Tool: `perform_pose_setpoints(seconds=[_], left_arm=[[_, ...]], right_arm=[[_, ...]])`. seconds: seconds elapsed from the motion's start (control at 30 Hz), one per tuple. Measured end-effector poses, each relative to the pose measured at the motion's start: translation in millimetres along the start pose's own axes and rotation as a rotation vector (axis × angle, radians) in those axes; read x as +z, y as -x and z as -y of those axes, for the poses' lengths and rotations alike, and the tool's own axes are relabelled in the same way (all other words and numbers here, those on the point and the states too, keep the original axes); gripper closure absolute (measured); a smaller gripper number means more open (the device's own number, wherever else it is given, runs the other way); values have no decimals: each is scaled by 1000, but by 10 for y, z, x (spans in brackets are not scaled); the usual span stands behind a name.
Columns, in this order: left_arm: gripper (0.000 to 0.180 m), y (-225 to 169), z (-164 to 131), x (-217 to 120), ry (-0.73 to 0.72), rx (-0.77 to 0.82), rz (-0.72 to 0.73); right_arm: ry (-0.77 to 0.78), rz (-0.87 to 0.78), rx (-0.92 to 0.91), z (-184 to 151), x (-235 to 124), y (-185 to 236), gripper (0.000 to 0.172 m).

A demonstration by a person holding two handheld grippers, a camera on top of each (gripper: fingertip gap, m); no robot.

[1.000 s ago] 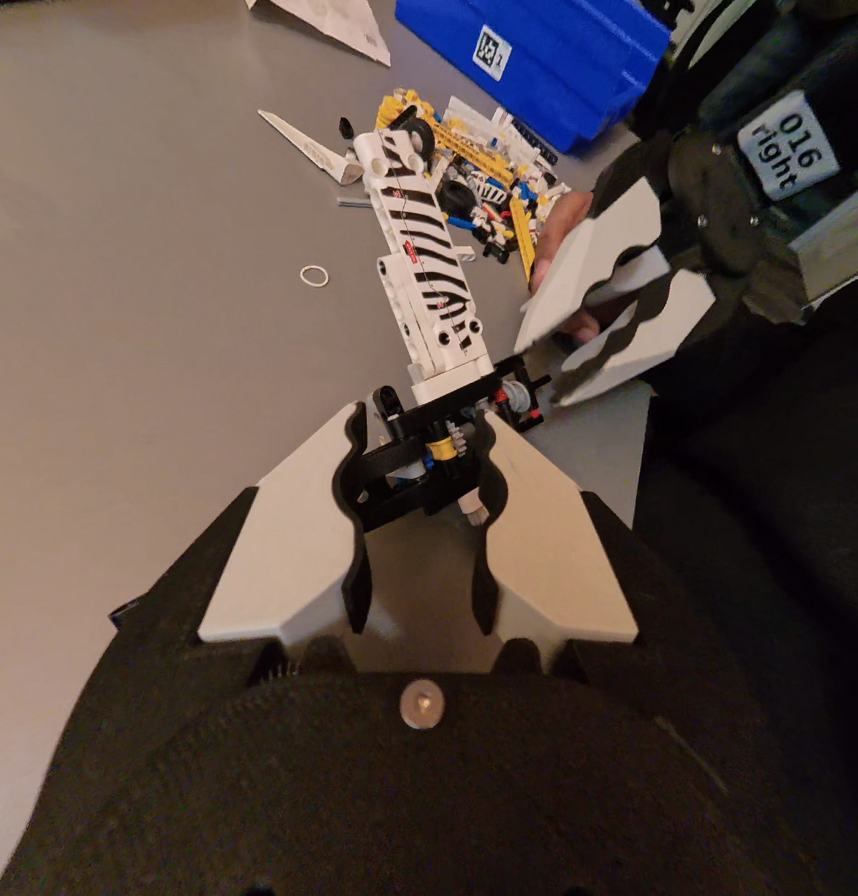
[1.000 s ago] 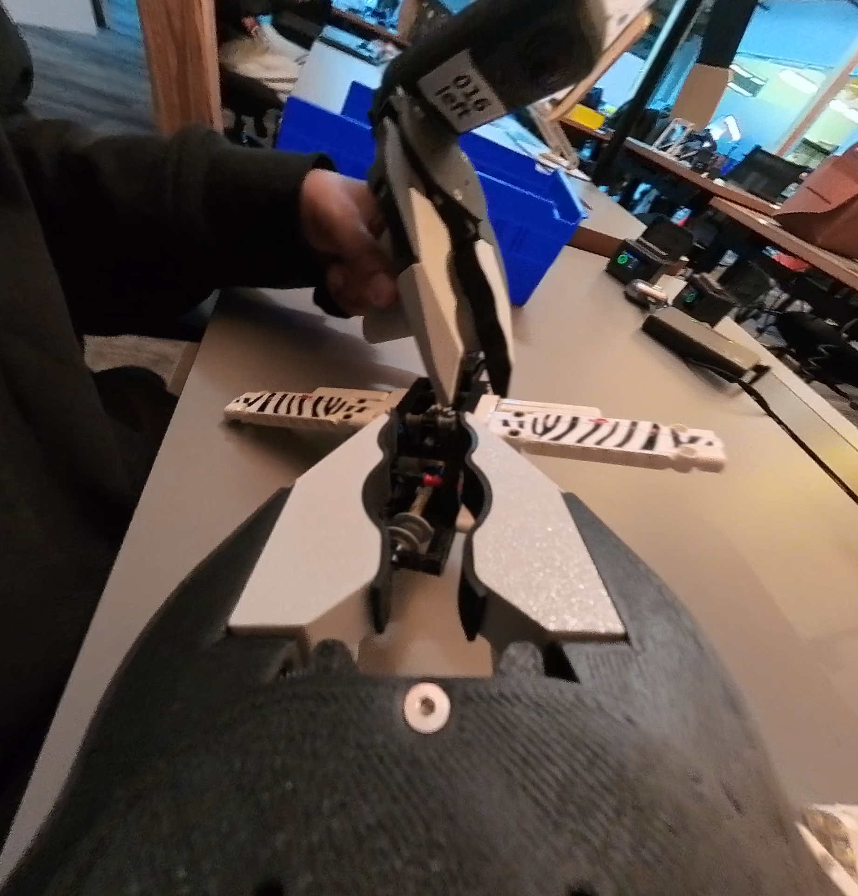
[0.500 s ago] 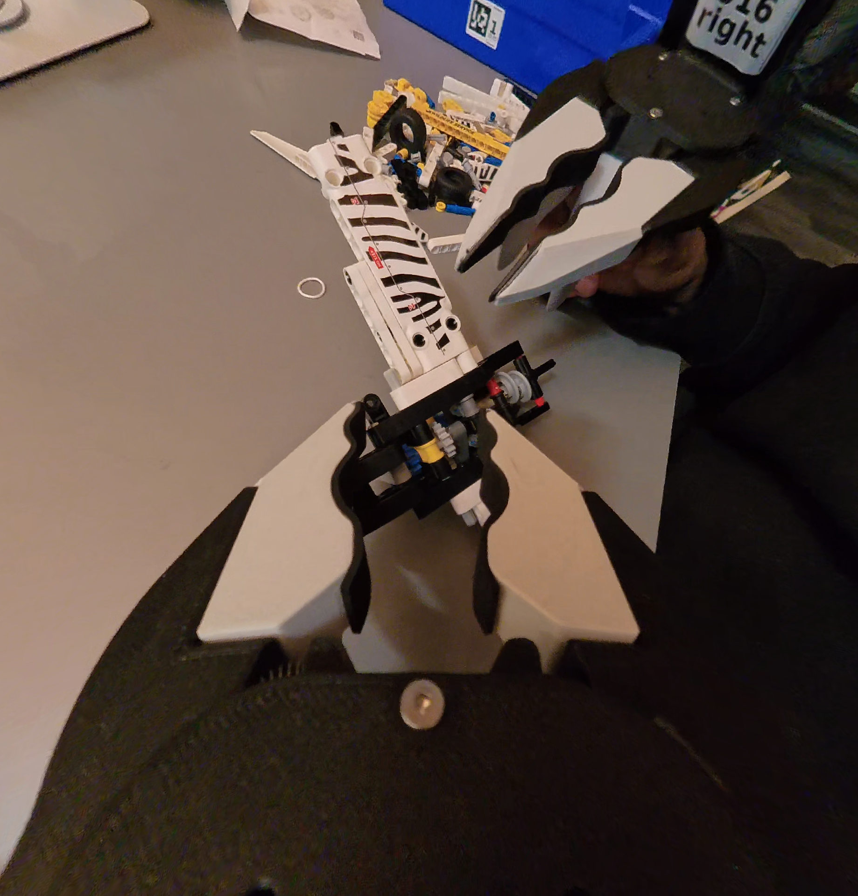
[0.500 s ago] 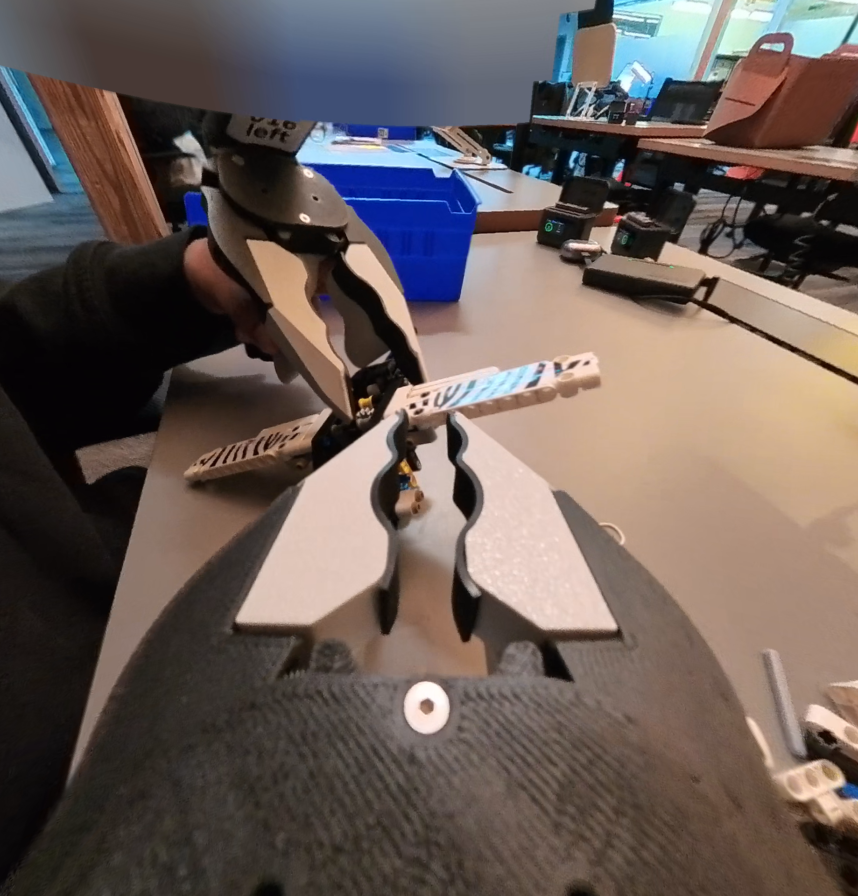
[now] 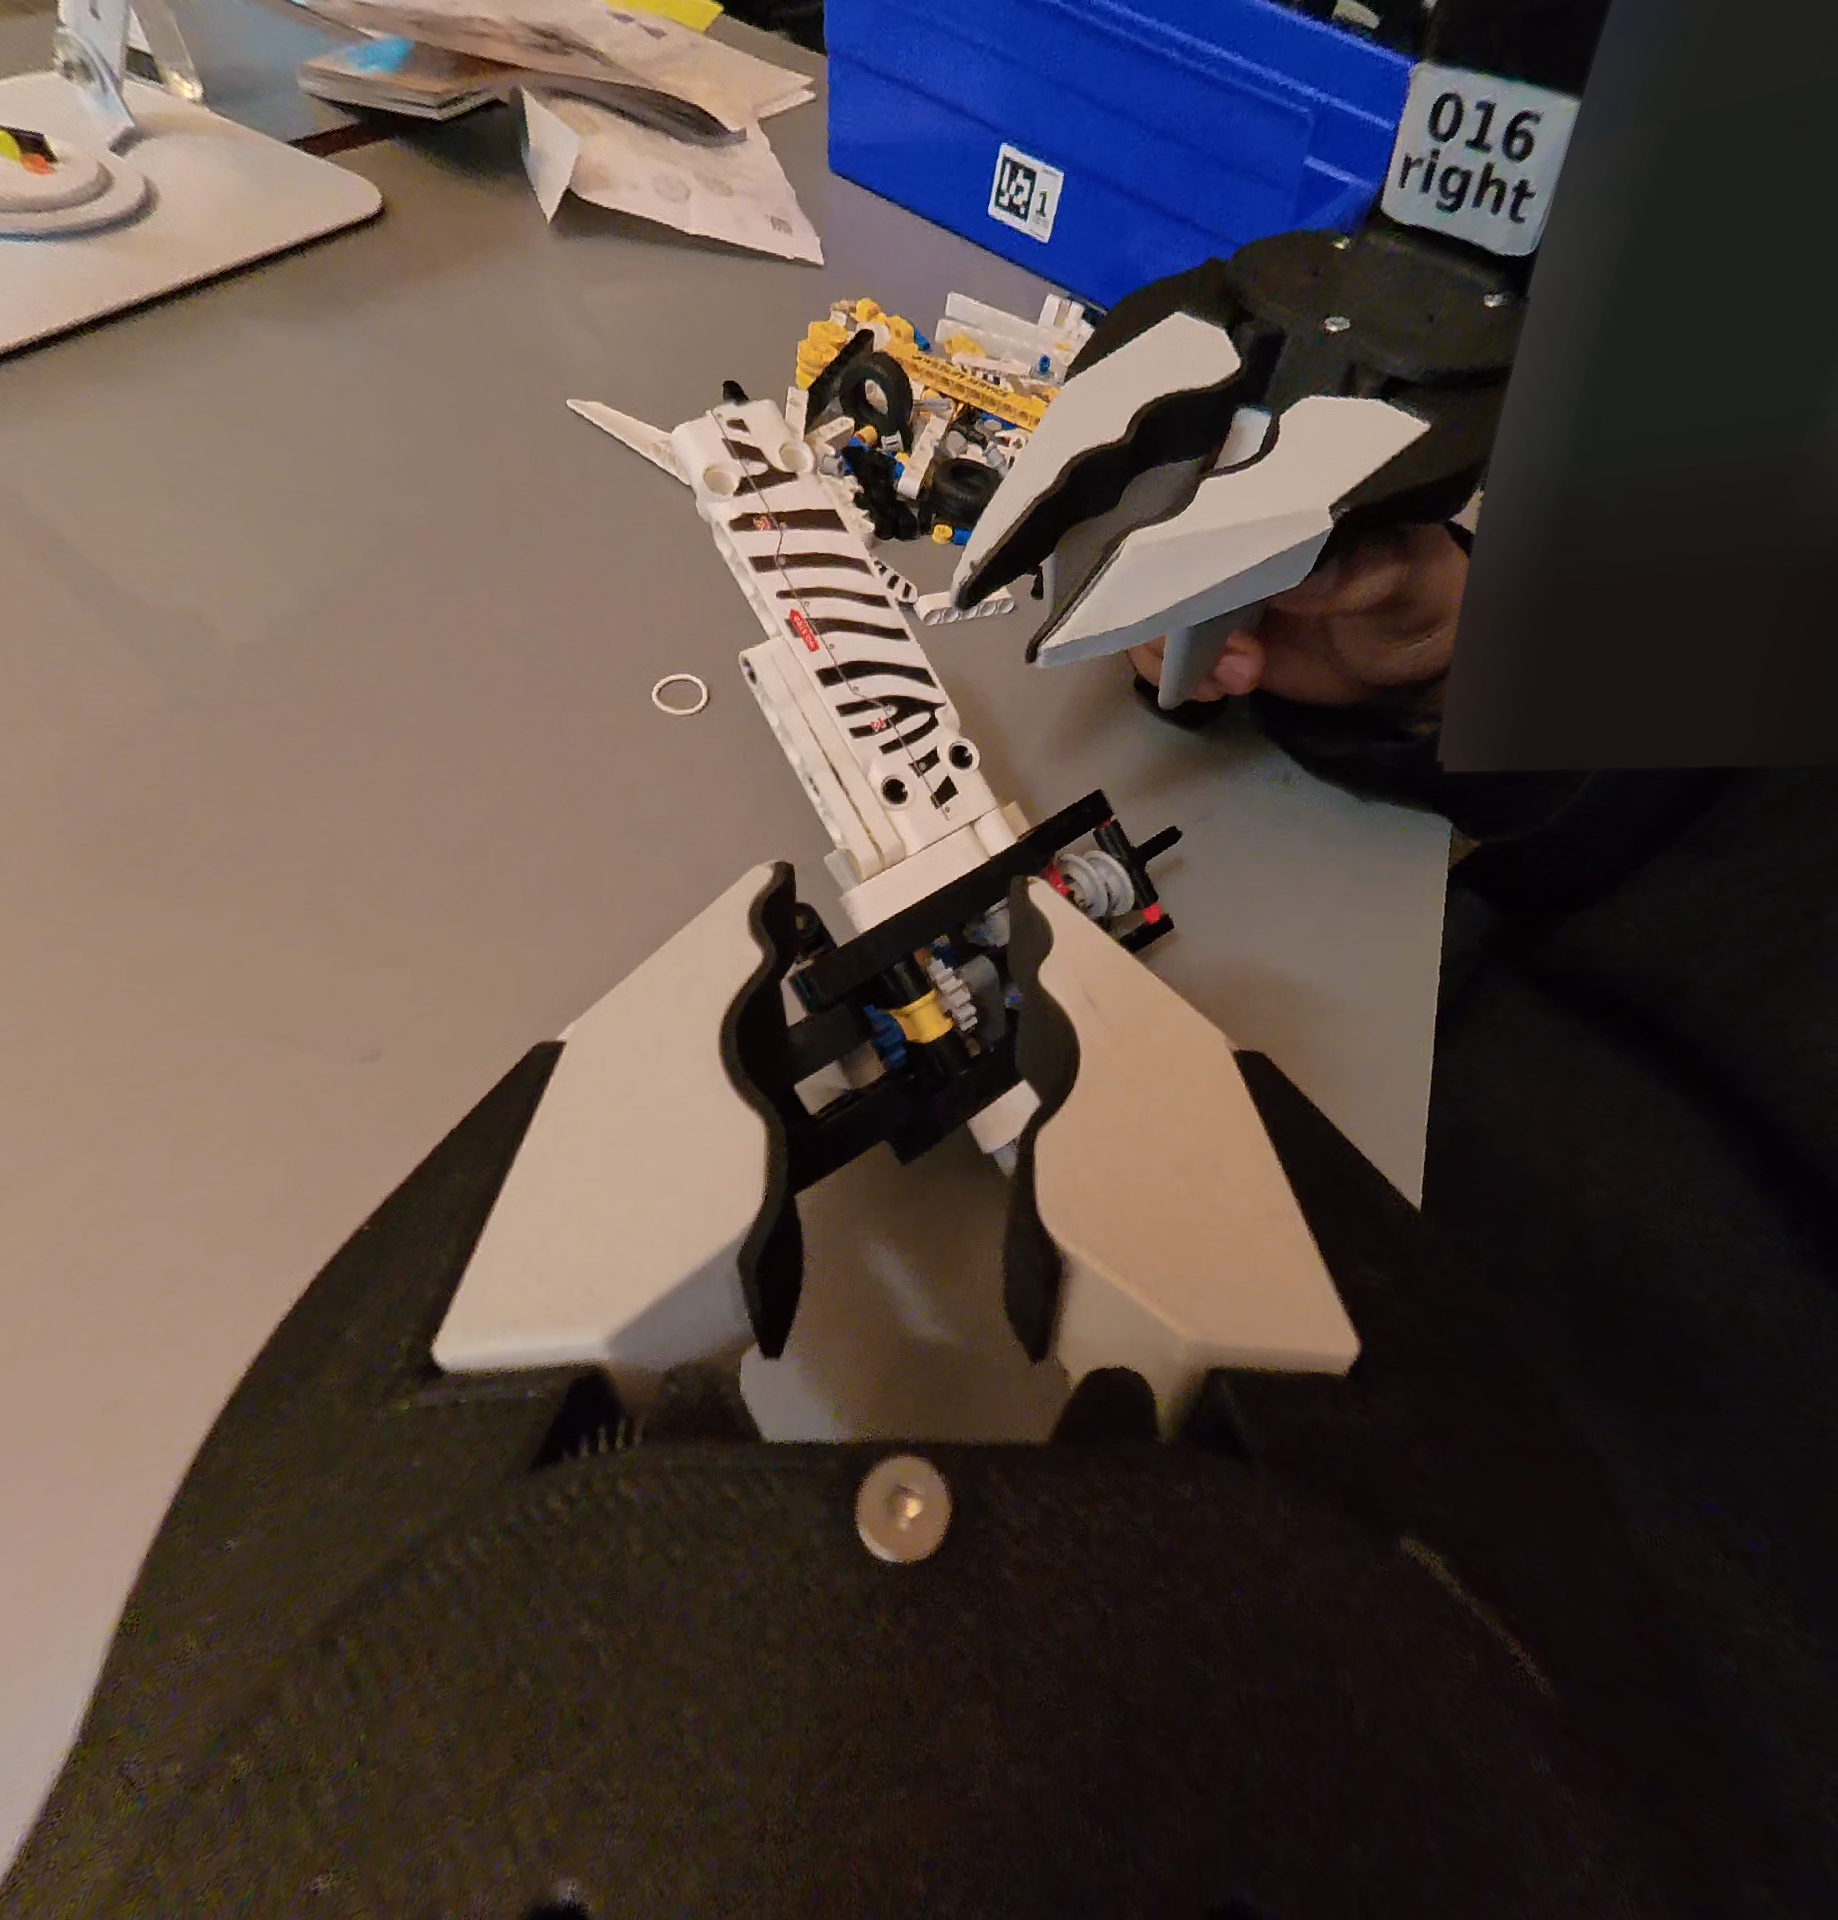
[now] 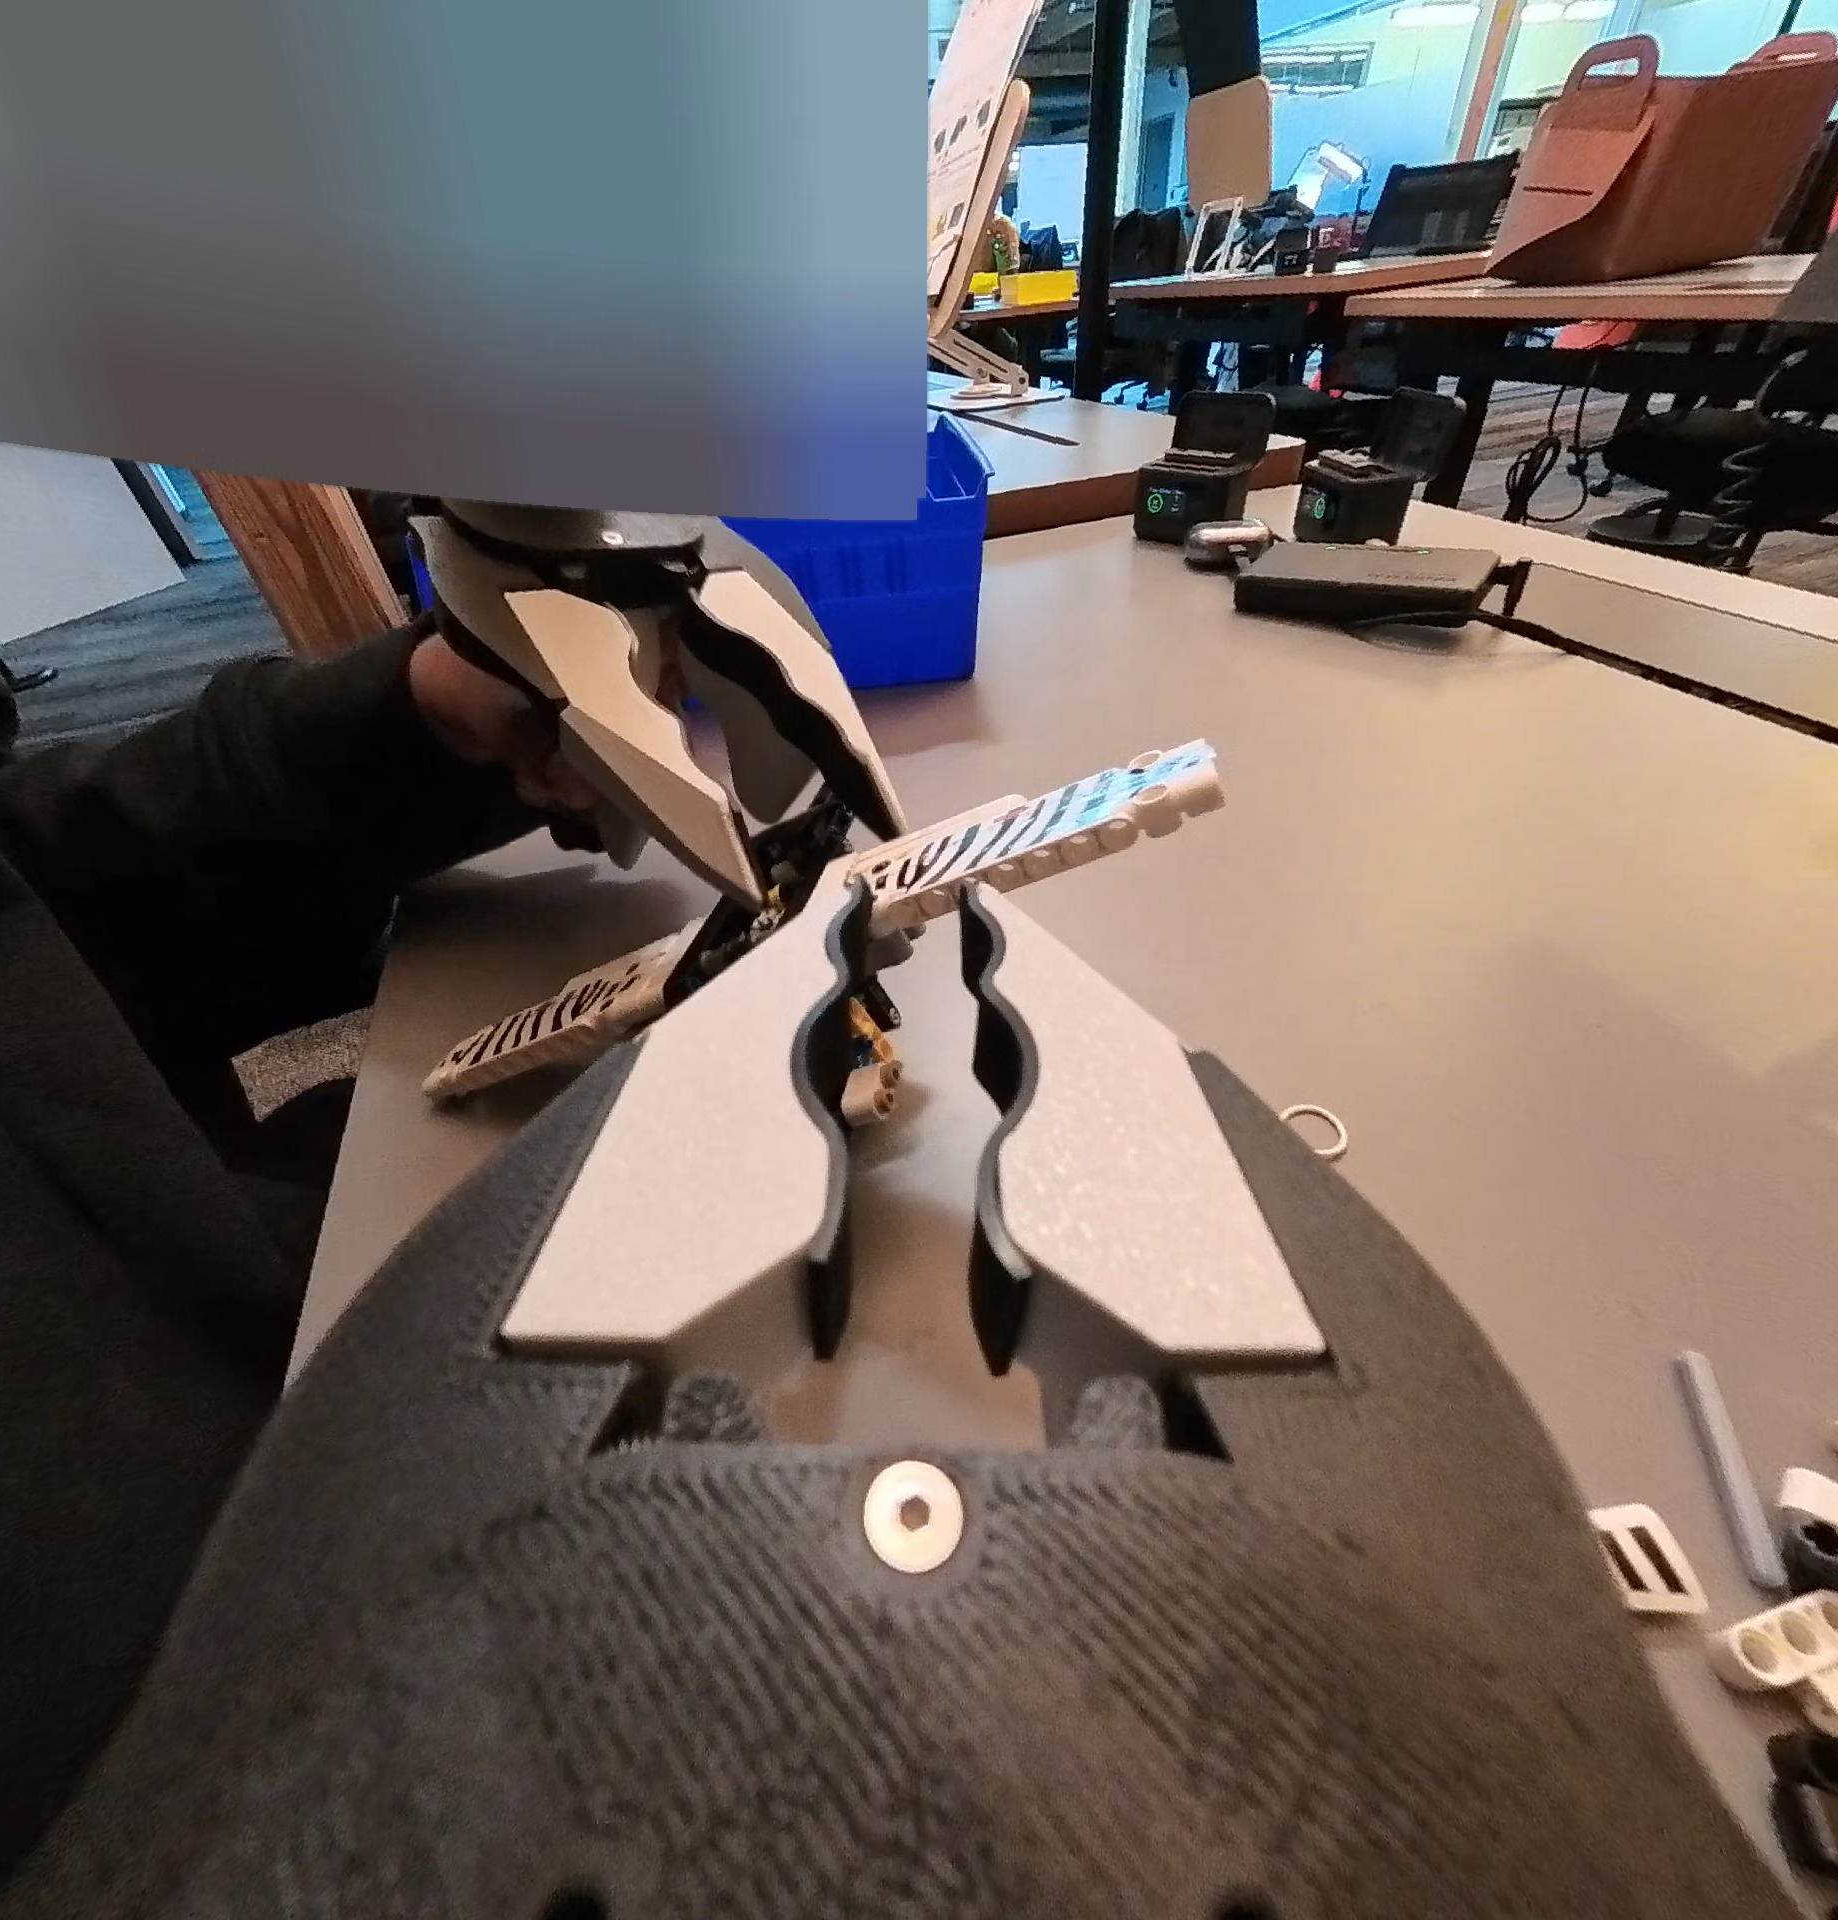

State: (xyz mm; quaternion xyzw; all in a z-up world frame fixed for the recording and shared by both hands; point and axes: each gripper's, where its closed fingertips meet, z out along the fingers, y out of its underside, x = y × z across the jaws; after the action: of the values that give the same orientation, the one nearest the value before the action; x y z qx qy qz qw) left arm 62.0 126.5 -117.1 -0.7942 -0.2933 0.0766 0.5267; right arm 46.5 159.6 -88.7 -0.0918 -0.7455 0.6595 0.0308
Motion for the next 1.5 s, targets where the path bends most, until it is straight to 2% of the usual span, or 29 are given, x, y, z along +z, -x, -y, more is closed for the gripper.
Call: perform_pose_setpoints(seconds=[0.33,0.4,0.47,0.57,0.7,0.8,0.87,1.1,1.17,1.27,1.33,1.5], left_arm=[[133,-10,-2,34,20,-6,19],[125,-2,-4,46,32,-8,38],[108,75,0,58,38,-26,99],[105,51,38,76,25,-68,96],[107,-19,63,95,28,-107,101],[110,11,-24,117,72,-89,195],[111,36,-75,134,99,-66,259],[119,29,-54,179,108,-17,325],[130,20,-29,185,93,8,339],[131,21,-24,187,87,42,359],[133,18,-15,190,74,34,354],[136,8,7,192,62,41,369]], right_arm=[[-16,-20,35,18,-16,-61,155],[-22,-24,45,24,-23,-78,154],[-27,-28,58,30,-29,-95,152],[-30,-37,96,30,-34,-136,147],[-40,-19,283,34,-9,-191,135],[-34,6,456,27,39,-242,120],[-43,14,513,42,69,-254,118],[74,101,632,-126,265,-58,122],[82,147,659,-132,308,25,134],[84,137,669,-146,324,12,146],[90,133,665,-169,302,-10,160],[81,164,707,-172,269,13,162]])
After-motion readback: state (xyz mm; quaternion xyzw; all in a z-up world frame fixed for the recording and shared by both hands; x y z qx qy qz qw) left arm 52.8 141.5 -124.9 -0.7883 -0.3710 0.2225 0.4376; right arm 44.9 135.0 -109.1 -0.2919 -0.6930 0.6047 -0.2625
